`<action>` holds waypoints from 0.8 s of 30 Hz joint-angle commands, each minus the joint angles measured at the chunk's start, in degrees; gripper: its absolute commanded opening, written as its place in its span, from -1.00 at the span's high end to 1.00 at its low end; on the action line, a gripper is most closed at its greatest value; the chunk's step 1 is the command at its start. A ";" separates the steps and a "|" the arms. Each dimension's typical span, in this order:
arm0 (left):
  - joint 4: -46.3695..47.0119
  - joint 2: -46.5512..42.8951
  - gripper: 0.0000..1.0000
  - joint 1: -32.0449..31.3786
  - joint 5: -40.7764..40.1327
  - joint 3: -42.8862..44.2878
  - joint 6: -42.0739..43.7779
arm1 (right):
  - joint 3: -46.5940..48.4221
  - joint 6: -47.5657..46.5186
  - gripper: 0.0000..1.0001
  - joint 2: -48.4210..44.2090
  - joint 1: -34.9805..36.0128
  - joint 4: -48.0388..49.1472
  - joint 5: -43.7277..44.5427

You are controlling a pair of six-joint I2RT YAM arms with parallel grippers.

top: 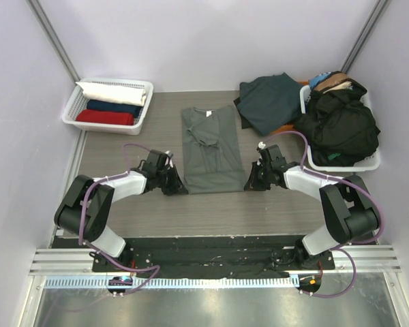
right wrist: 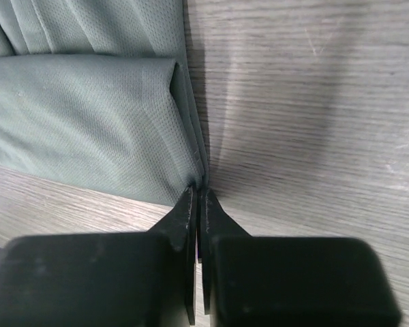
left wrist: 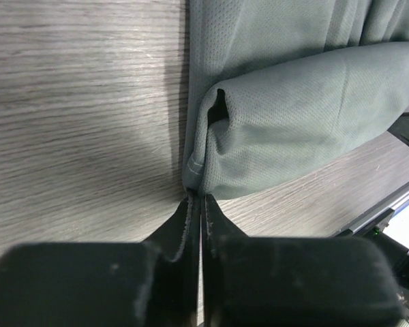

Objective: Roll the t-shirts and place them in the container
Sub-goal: Roll the T-shirt to the center of the board.

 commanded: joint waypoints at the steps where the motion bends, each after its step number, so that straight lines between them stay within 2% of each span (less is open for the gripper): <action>1: 0.84 1.01 1.00 -0.27 -0.06 0.77 0.55 | -0.02 0.18 0.98 -0.15 0.30 0.28 -1.81; 7: -3.73 -3.90 1.00 -0.18 -1.55 -0.90 1.33 | -2.21 1.06 0.98 -4.80 0.30 -1.21 -2.08; 19: -5.75 -13.74 1.00 -0.36 2.13 -8.63 0.19 | -8.98 4.13 0.98 -17.88 2.23 -6.49 -4.63; 24: -9.08 -17.97 1.00 -0.36 3.45 -8.29 0.02 | -8.81 4.84 0.98 -20.98 2.32 -8.68 -4.71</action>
